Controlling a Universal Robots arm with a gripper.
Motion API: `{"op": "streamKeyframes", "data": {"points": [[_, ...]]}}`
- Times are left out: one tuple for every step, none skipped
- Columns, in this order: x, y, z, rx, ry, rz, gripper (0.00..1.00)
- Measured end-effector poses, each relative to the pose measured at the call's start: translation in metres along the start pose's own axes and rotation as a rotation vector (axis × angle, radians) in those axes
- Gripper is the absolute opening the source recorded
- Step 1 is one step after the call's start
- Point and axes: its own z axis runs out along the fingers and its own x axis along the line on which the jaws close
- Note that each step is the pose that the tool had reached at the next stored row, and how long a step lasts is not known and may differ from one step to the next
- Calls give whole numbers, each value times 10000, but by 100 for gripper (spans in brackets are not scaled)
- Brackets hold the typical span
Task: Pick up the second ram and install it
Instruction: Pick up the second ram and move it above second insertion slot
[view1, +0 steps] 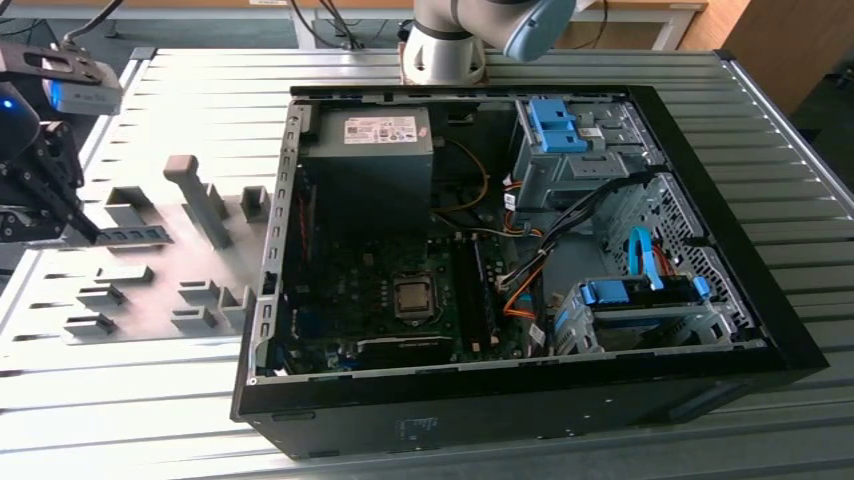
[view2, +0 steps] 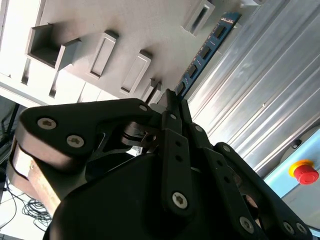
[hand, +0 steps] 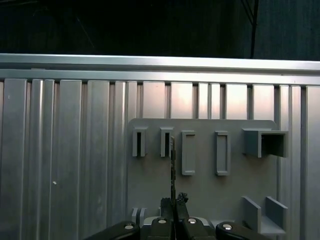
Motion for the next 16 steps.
{"op": "streamKeyframes", "data": {"points": [[-1, 0, -22, -1, 0, 1, 14], [-1, 0, -44, 0, 0, 0, 14], [-2, 0, -67, 0, -1, 0, 14], [-2, 1, -91, -1, 0, 0, 14], [-3, 1, -110, 0, 0, 0, 14], [-3, 1, -128, 0, 0, 0, 14], [-3, 1, -144, 0, 0, 0, 14], [-4, 1, -163, -1, 0, 0, 14], [-4, 1, -184, -1, 0, 0, 14], [-5, 1, -203, -1, 0, 0, 14], [-5, 1, -224, 0, 0, 0, 14], [-6, 2, -243, -1, 0, 0, 14], [-6, 2, -258, -1, 0, 0, 14], [-6, 2, -267, 0, 0, 0, 14], [-6, 2, -276, 0, -1, 0, 14], [-7, 2, -285, 0, -1, 0, 14]]}}
